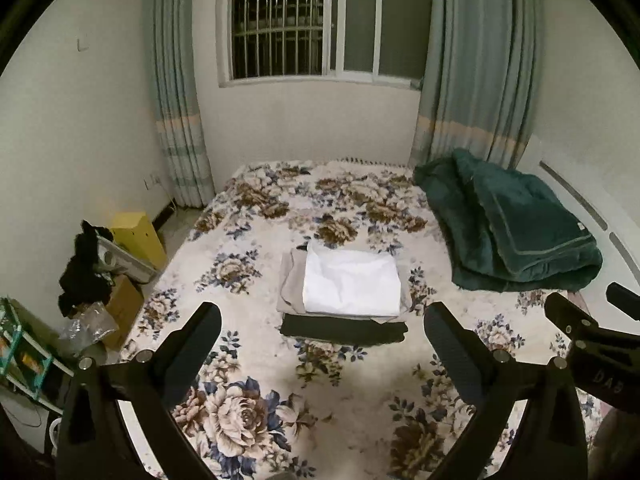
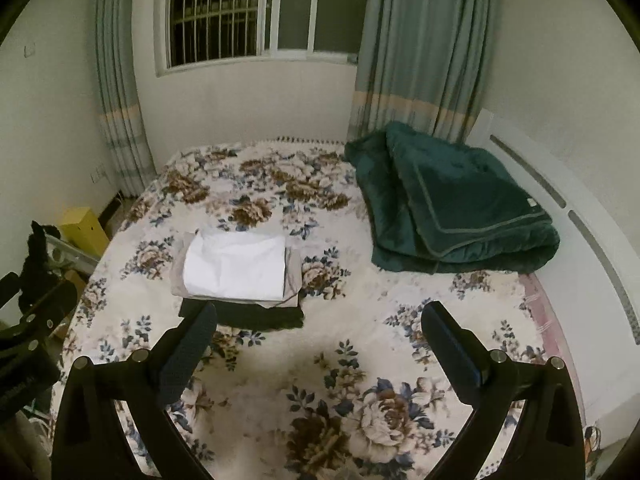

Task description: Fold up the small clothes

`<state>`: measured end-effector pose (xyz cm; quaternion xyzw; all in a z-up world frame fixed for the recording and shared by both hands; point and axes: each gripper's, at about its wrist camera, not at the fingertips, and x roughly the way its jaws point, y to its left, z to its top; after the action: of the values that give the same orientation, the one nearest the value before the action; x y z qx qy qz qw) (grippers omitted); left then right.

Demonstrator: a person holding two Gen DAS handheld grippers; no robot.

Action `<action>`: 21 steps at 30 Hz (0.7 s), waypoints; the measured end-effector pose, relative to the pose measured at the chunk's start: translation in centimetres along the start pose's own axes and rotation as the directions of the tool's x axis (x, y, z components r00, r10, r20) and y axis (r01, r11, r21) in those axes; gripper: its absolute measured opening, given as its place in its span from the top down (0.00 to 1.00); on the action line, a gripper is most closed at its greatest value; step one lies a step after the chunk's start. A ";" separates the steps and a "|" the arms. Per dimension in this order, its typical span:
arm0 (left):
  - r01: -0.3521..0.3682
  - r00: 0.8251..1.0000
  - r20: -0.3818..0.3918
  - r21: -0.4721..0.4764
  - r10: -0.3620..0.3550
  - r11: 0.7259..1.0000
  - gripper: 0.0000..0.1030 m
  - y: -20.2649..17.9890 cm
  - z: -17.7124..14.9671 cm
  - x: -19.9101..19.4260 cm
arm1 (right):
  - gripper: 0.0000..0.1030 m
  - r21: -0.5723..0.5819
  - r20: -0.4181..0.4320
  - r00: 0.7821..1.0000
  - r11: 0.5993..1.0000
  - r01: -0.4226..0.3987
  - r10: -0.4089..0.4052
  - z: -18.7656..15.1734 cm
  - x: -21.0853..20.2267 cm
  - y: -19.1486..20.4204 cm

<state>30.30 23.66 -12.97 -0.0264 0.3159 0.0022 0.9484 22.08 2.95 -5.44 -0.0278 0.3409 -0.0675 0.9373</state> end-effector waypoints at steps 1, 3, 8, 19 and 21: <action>0.001 1.000 0.007 -0.001 -0.001 1.000 0.00 -0.1 0.1 -1.0 | 0.00 0.001 0.008 1.000 1.000 -0.005 0.005 0.1 -1.2 -0.3; -0.006 1.000 0.028 -0.003 0.006 1.000 0.00 -0.3 0.3 -3.1 | 0.00 0.005 0.024 0.999 1.000 -0.021 0.020 -0.1 -4.0 -1.0; -0.004 0.999 0.054 -0.016 0.005 1.000 0.00 -0.9 0.0 -6.3 | 0.00 0.004 0.059 0.997 0.999 -0.045 0.044 -0.4 -9.0 -2.2; -0.035 0.996 0.075 -0.030 0.037 0.999 0.00 -1.4 -1.5 -10.2 | 0.00 -0.027 0.081 0.994 0.997 -0.073 0.075 -1.2 -13.2 -4.3; -0.044 0.996 0.078 -0.031 0.046 0.999 0.00 -1.4 -1.6 -10.4 | 0.00 -0.033 0.085 0.993 0.997 -0.074 0.076 -1.3 -13.7 -4.5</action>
<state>21.09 22.35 -7.96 -0.0330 0.2788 0.0293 0.9593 10.41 0.50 2.69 -0.0319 0.3017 -0.0258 0.9525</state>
